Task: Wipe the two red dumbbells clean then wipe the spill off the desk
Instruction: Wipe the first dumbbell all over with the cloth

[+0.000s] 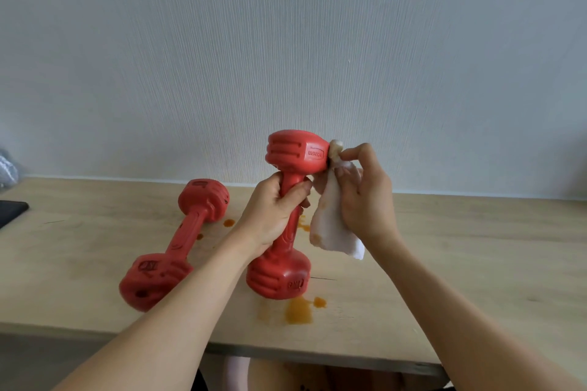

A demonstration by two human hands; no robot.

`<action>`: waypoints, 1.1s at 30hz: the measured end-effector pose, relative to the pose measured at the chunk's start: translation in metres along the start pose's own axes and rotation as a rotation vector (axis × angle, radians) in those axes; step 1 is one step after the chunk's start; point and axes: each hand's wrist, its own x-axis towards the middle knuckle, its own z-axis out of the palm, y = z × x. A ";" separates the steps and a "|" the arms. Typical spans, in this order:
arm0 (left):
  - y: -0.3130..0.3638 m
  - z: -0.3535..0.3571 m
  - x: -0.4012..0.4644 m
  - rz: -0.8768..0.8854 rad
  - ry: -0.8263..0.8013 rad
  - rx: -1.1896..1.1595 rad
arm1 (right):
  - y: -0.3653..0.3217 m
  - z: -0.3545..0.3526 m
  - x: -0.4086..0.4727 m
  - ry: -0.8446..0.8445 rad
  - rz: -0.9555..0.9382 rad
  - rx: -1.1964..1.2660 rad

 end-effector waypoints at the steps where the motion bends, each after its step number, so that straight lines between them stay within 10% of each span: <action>1: 0.001 -0.001 0.000 -0.011 0.017 -0.018 | -0.001 0.002 -0.003 -0.015 -0.007 -0.028; 18: 0.005 -0.005 0.002 0.062 0.116 0.054 | -0.018 0.000 -0.005 0.128 -0.343 -0.451; 33: 0.008 0.003 0.004 0.083 0.135 0.233 | -0.027 -0.009 -0.002 0.115 -0.190 -0.350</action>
